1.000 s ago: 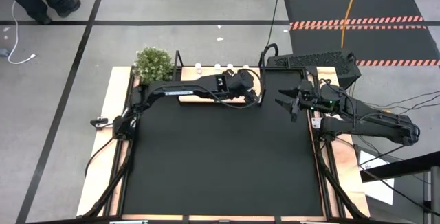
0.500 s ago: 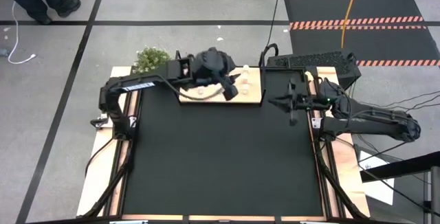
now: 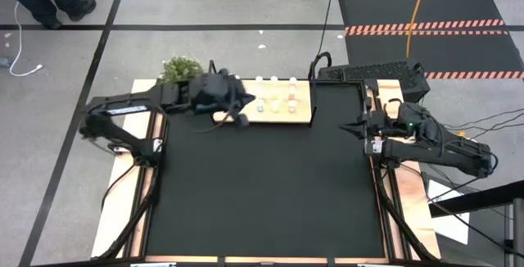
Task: Pick and place medicine bottles onto shelf by color
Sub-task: Return to Home Position
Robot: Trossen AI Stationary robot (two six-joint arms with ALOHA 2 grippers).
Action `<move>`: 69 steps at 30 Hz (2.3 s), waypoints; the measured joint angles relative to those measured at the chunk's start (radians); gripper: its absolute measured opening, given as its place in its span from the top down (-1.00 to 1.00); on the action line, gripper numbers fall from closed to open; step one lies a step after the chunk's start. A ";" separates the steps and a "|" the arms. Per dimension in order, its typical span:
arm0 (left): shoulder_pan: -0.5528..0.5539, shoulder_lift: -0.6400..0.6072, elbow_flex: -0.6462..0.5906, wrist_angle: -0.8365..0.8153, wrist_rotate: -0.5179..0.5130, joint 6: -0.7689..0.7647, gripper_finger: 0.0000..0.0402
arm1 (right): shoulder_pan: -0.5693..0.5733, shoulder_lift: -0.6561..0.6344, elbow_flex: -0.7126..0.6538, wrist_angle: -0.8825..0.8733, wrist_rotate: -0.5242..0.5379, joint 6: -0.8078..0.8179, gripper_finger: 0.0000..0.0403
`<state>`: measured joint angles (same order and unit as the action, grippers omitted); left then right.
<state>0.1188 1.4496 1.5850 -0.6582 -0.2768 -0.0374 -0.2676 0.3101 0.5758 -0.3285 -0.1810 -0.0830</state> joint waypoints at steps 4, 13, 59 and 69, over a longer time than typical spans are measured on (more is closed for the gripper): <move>0.009 -0.198 -0.331 0.222 0.048 -0.012 0.97 | 0.000 -0.036 0.000 -0.010 -0.003 0.012 1.00; 0.055 -0.646 -0.857 0.322 0.158 0.029 0.97 | -0.001 -0.057 0.000 -0.116 0.334 0.004 1.00; 0.042 -1.439 -1.541 0.597 0.412 0.037 0.97 | 0.092 -0.178 -0.558 0.501 -0.052 0.183 1.00; 0.042 -1.437 -1.574 0.687 0.399 0.044 0.86 | 0.092 -0.176 -0.560 0.496 -0.055 0.175 1.00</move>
<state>0.1608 0.0128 0.0109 0.0288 0.1223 0.0061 -0.1753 0.1337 0.0157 0.1679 -0.2363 0.0924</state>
